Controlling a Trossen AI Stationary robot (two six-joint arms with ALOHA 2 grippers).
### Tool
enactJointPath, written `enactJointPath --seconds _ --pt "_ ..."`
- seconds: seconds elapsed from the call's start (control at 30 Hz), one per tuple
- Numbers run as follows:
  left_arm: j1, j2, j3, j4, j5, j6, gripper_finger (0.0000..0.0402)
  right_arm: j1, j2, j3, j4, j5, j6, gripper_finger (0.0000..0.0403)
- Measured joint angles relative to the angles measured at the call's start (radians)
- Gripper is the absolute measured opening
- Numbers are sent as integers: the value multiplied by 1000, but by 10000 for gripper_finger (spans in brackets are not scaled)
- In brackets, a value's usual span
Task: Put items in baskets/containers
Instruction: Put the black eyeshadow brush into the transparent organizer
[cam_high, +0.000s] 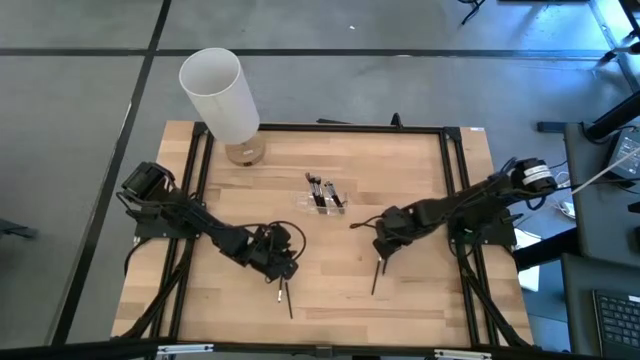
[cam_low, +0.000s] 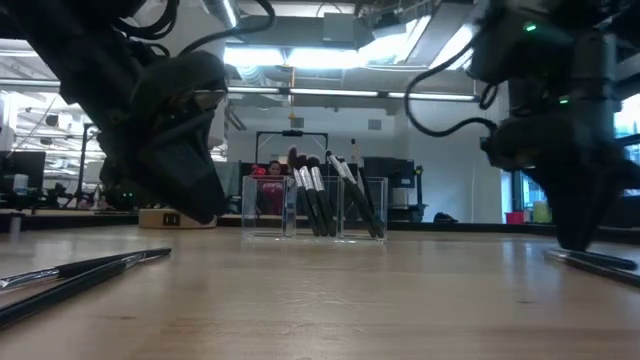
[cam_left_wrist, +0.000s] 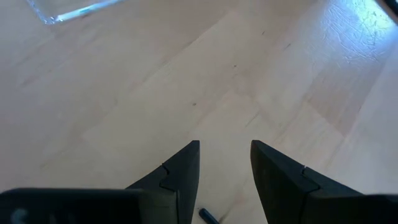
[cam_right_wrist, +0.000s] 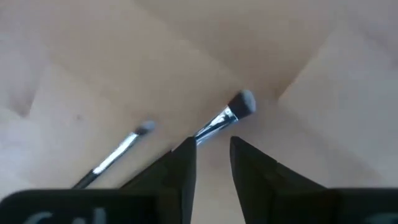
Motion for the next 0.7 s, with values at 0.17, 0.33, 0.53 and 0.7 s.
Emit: enactJointPath --seconds 0.17,0.33,0.53,0.7 --pt "6 0 0 0 1 13 139 -49 2 77 -97 57 -101 92" --pt "3 0 0 -1 1 14 139 -72 1 150 -218 57 -145 93" --pt "3 0 0 -1 1 14 139 -72 0 208 -261 36 -133 106" --pt "3 0 0 -1 2 14 139 -72 28 209 -261 33 -115 128"
